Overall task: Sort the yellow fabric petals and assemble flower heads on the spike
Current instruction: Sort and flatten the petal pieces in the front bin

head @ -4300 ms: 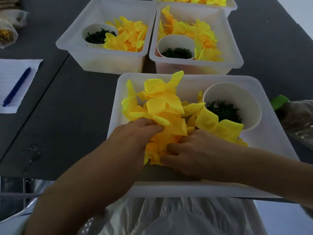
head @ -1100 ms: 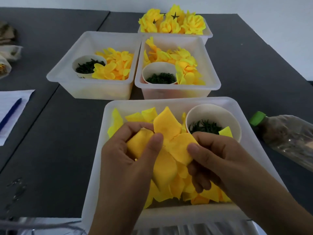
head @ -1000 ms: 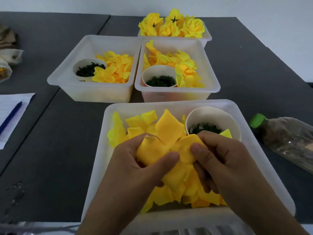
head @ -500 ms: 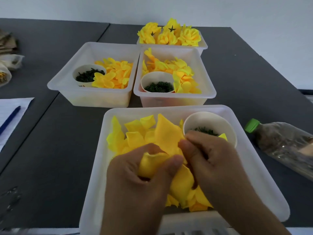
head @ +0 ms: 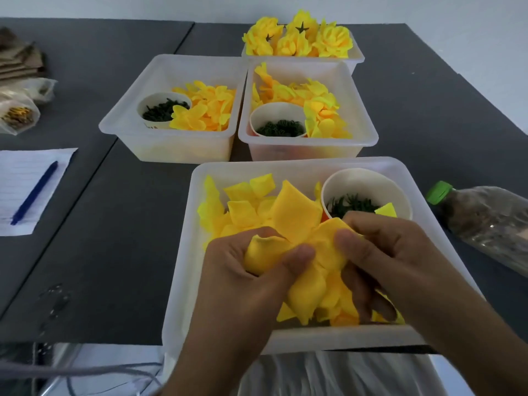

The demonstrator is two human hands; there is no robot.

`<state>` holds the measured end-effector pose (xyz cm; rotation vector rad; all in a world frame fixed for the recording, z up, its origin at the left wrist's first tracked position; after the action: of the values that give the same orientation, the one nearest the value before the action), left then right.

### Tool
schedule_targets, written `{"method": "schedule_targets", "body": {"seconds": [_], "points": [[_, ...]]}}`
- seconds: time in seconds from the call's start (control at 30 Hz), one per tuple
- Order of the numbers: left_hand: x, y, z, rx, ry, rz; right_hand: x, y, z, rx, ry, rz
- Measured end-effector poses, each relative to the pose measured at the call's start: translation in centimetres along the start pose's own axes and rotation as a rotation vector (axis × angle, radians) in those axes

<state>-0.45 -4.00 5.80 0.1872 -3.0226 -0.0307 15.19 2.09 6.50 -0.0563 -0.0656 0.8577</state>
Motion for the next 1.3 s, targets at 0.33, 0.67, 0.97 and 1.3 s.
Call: {"method": "schedule_targets", "body": {"seconds": [0.33, 0.67, 0.97, 1.3], "points": [[0.1, -0.2, -2.2, -0.045, -0.076, 0.175, 0.5, -0.5, -0.1, 0.139, 0.671, 0.337], [-1.1, -2.9, -4.2, -0.198, 0.018, 0.09, -0.6, -3.1, 2.2, 0.371, -0.062, -0.185], [-1.8, -4.3, -3.7, -0.201, 0.244, -0.123, -4.3, -5.0, 0.6, 0.383, -0.458, -0.482], [-2.7, -6.9, -3.8, -0.276, 0.212, -0.191, -5.4, -5.2, 0.0, 0.14, 0.427, -0.147]]}}
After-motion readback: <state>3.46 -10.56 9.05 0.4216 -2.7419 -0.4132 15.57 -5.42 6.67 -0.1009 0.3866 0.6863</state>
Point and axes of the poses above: each hand's wrist, its own y-axis towards the middle knuckle, its own x-axis out of the back of the hand, z = x × y, the point moved 2 cm from there along y, towards the middle knuckle, and after that the axes turned 14 degrees about z, right-handed, at the moved point
